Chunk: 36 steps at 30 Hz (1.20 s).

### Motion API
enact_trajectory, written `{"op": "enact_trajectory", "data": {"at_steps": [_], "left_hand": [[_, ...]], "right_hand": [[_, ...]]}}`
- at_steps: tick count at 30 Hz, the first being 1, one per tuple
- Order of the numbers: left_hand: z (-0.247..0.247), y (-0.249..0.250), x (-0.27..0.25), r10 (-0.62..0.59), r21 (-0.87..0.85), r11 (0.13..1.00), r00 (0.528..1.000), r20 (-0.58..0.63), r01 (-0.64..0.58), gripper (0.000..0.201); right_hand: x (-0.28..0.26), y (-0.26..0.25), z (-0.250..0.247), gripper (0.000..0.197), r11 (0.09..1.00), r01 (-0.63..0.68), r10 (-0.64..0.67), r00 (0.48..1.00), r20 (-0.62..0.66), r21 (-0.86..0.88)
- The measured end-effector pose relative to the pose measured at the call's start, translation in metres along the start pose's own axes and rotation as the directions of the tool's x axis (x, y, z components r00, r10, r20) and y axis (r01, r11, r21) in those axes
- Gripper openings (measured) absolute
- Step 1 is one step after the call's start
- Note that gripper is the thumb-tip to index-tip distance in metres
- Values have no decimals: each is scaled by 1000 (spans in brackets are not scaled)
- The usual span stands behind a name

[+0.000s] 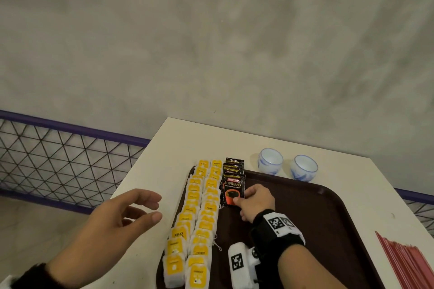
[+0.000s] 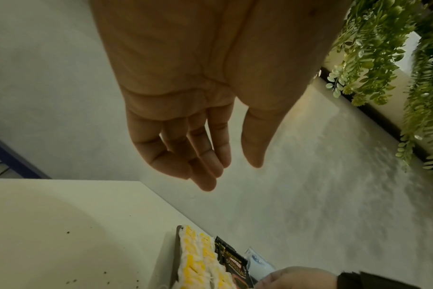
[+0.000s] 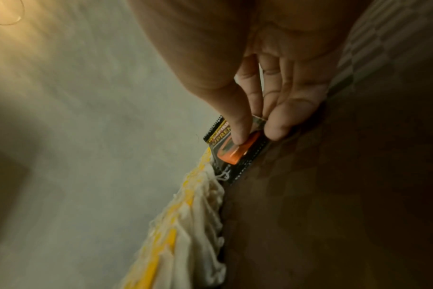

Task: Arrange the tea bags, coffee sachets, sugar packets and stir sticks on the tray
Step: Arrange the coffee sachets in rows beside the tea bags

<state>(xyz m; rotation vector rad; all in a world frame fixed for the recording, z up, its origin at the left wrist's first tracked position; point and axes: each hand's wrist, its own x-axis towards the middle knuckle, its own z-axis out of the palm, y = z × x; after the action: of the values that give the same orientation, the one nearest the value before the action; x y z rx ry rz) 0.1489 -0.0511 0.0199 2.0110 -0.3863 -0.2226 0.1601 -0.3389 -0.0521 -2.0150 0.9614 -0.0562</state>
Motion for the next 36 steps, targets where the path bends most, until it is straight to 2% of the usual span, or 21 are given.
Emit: {"op": "enact_trajectory", "data": {"at_steps": [4,7,10,12,14,16,18,20,23,25,27,29,31,33,36], "left_hand": [[-5,3,-13,8,29,1000,1000,6,-8,35],[-3,7,-31,27,65,997,999,43,-29,26],[13,9,-56,49,119,991,987,152,-68,19],[28,7,-76,64,188,975,959,277,-120,16],[43,4,-97,71,285,937,910,409,-201,19],[55,3,-114,82,351,888,853,515,-297,32],[67,3,-130,82,378,855,813,577,-355,51],[77,1,-141,81,421,825,818,570,-376,65],[91,2,-150,84,497,792,869,487,-355,82],[100,6,-150,70,542,780,905,420,-312,86],[105,12,-148,2,599,763,928,374,-243,83],[108,18,-145,-68,659,724,929,365,-206,76],[106,21,-145,-85,665,721,927,365,-196,65],[102,21,-145,-64,616,767,934,352,-180,52],[95,20,-147,-24,496,858,953,301,-135,38]], "right_hand": [[-7,0,-6,30,998,56,-56,998,-7,-39],[-26,-1,-27,27,981,162,-168,985,-42,-111],[-66,5,-60,23,950,297,-290,953,85,-94],[-101,18,-83,20,907,389,-352,911,217,-162],[-141,37,-105,19,858,454,-362,867,343,-241],[-177,59,-123,20,813,486,-322,834,448,-321],[-209,80,-132,21,790,482,-262,824,502,-379],[-236,100,-134,25,773,462,-227,841,490,-435],[-270,114,-123,37,756,423,-204,877,435,-500],[-284,117,-111,44,742,388,-183,902,392,-547],[-286,121,-97,40,747,361,-167,915,368,-559],[-283,124,-88,29,758,351,-169,920,353,-550],[-276,130,-86,20,793,332,-179,928,325,-510],[-268,135,-92,23,871,269,-141,938,317,-410],[-260,139,-111,17,954,197,-119,940,320,-225]]}}
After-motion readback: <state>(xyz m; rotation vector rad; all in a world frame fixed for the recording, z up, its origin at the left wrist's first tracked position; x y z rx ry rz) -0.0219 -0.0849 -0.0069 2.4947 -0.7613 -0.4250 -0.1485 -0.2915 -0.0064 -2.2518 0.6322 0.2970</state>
